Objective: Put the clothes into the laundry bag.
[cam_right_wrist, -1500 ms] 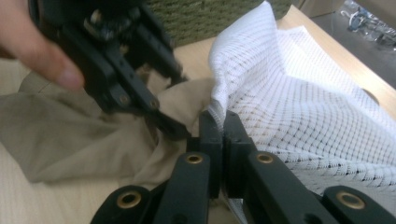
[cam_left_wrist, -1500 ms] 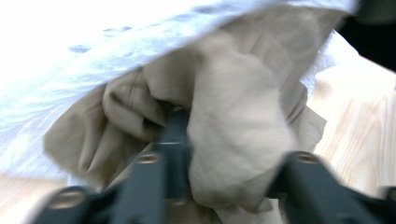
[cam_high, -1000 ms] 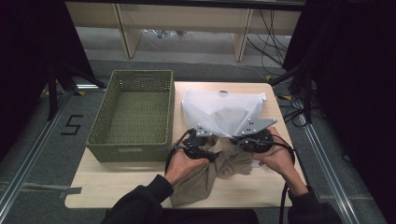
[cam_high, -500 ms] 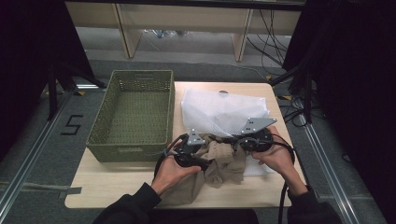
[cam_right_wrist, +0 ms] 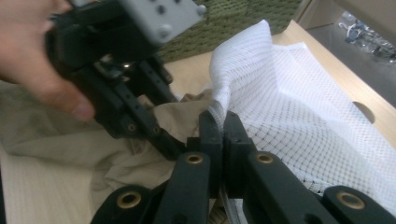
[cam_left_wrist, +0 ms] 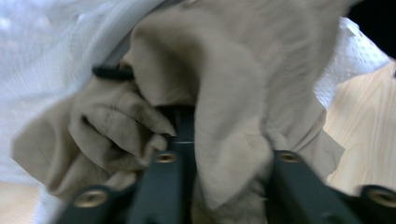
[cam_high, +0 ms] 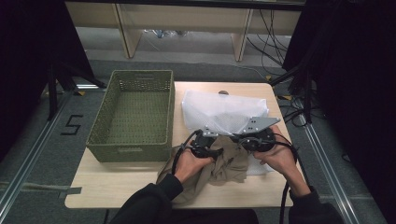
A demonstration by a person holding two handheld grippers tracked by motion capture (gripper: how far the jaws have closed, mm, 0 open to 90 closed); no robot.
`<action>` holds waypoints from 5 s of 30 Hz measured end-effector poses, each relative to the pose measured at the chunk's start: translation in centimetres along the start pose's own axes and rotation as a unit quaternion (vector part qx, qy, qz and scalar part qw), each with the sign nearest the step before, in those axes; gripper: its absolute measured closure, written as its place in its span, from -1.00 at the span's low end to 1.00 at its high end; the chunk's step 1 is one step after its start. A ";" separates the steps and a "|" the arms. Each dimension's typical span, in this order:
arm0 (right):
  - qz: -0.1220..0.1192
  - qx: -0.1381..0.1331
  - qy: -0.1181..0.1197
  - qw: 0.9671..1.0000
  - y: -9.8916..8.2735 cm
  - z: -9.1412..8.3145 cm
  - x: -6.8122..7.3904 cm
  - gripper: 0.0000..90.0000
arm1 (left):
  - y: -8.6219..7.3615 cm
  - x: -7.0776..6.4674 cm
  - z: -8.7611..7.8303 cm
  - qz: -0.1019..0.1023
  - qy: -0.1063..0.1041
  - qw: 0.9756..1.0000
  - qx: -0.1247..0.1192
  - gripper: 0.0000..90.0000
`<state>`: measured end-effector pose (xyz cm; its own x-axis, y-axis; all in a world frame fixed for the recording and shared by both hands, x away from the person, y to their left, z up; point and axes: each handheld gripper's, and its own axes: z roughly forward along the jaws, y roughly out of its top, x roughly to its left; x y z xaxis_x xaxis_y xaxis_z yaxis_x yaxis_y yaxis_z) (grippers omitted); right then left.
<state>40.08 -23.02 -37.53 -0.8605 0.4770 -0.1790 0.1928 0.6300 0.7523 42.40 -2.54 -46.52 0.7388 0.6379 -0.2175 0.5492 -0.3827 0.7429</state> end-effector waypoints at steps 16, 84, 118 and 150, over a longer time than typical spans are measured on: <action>0.000 0.007 0.004 1.000 0.0 0.4 0.0 0.99 | -5.7 0.8 -11.5 0.030 0.046 0.997 0.059 -0.61; 0.003 0.004 0.003 1.000 0.3 0.0 0.0 0.99 | -2.9 -1.4 1.6 0.077 -0.036 0.996 0.020 0.45; 0.019 0.029 0.013 0.999 -1.8 0.8 -0.2 0.99 | -1.7 1.2 3.1 0.156 -0.025 0.987 -0.005 0.78; 0.020 0.056 0.052 0.997 -2.8 0.8 1.1 0.99 | -2.1 3.9 2.7 0.025 0.066 0.996 0.052 0.86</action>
<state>39.00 -23.81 -40.30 -0.8942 0.4405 -0.0797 0.2739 0.6791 0.6810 45.20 -1.05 -50.66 0.7120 0.6963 -0.0910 0.5557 -0.4794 0.6793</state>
